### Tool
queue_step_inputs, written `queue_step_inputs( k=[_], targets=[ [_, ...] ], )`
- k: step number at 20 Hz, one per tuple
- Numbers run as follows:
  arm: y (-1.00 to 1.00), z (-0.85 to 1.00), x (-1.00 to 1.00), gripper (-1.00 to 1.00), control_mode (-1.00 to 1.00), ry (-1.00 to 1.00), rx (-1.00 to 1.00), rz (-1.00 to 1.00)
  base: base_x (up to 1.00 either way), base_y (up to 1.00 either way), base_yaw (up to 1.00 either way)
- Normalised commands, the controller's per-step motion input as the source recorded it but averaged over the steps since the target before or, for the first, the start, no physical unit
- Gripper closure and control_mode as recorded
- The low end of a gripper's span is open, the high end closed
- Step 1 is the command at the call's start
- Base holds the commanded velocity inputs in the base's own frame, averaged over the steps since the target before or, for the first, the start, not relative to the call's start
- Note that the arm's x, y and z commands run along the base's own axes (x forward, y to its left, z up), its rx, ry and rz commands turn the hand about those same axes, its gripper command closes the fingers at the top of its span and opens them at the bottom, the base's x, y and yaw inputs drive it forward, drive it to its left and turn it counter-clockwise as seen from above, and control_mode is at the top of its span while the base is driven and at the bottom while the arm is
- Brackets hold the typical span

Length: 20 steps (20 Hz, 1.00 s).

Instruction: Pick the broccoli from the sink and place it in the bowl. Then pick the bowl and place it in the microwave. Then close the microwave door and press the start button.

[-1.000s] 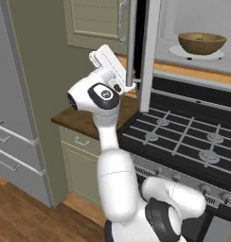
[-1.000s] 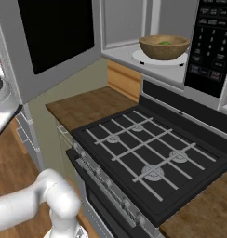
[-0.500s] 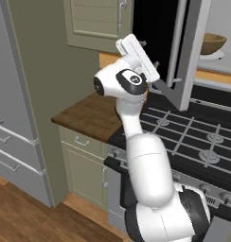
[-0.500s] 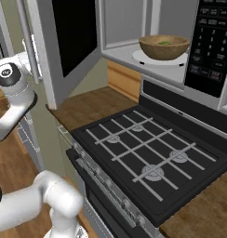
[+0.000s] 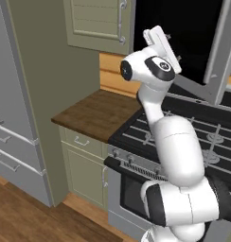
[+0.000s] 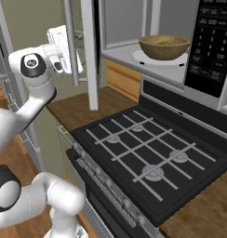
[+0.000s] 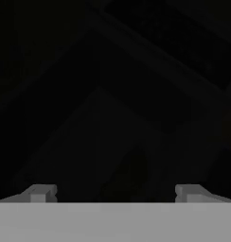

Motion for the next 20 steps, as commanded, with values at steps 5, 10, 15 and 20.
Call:
queue_step_inputs(
  k=[5,10,15,20],
  targets=[
    [-0.64,0.0,0.25,-1.0,-1.0,-0.01,0.1,0.0,0.0,0.0,0.0],
    [-0.46,-0.01,0.34,-1.0,-1.0,-0.07,0.04,0.0,0.0,0.0,0.0],
    [-0.44,-0.08,0.65,-1.0,-1.0,0.0,0.02,0.0,0.0,0.0,0.0],
    [-0.45,-0.08,0.52,-1.0,-1.0,0.0,0.01,0.0,0.0,0.0,0.0]
  ],
)
